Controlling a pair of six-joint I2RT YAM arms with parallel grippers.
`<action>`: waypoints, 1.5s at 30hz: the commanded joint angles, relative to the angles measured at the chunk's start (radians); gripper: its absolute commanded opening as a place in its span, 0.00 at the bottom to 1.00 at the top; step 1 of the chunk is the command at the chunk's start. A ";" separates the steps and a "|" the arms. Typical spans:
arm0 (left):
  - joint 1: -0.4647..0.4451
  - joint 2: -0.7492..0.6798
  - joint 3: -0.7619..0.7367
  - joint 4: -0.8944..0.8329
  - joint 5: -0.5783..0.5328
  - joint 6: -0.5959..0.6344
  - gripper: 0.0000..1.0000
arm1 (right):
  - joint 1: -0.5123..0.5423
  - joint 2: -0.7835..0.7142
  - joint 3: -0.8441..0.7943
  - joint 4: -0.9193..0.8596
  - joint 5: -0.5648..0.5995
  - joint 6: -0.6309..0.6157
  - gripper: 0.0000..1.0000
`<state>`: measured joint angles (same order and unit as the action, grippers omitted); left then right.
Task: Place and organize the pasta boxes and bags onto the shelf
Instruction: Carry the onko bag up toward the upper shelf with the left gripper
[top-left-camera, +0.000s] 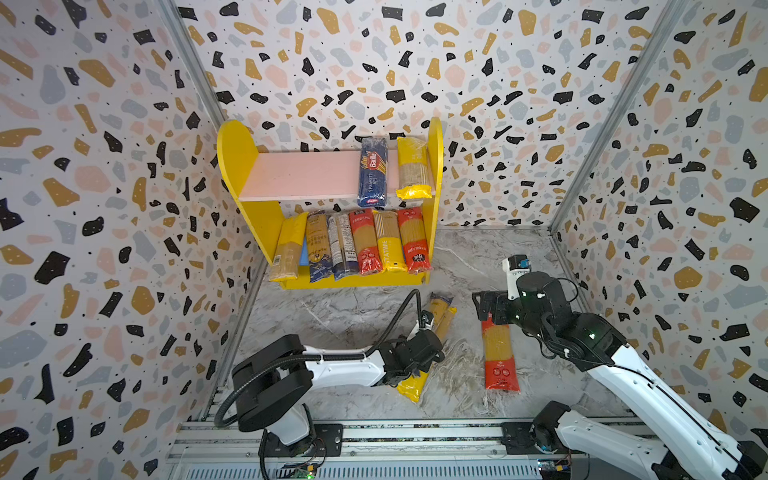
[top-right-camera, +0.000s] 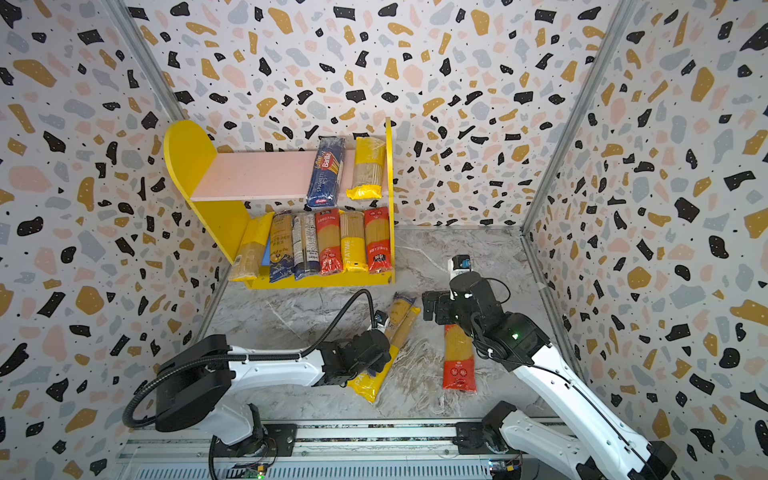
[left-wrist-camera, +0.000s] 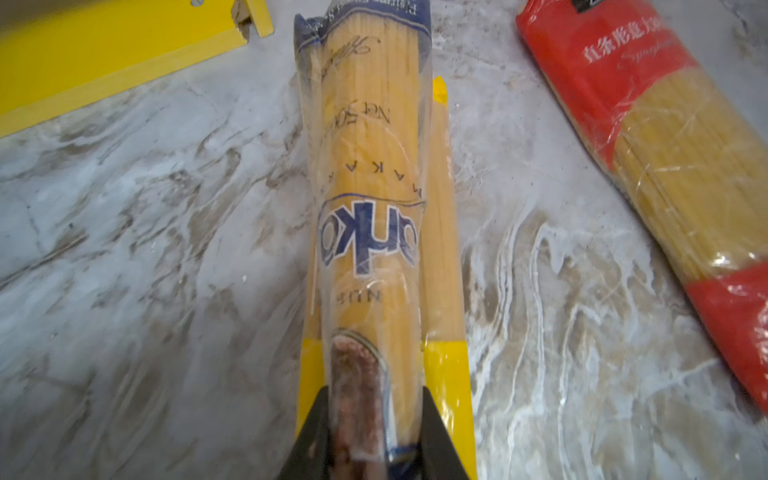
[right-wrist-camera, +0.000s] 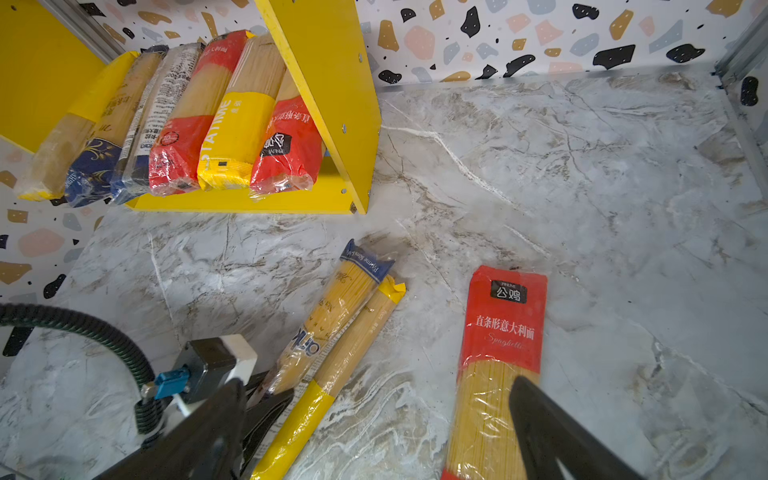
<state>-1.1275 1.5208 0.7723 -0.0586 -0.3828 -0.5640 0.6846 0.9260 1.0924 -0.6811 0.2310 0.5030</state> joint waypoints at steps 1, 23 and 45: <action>-0.006 -0.132 -0.001 -0.076 -0.029 0.002 0.00 | -0.003 -0.017 0.005 -0.008 -0.001 -0.005 0.99; -0.007 -0.739 0.240 -0.611 -0.364 -0.011 0.00 | 0.193 0.116 0.179 0.100 -0.109 -0.083 0.99; -0.006 -0.704 0.662 -0.738 -0.663 0.138 0.00 | 0.204 0.151 0.293 0.088 -0.093 -0.133 0.99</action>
<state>-1.1297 0.8001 1.3674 -0.9230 -0.9279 -0.4938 0.8833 1.0985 1.3369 -0.5919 0.1280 0.3901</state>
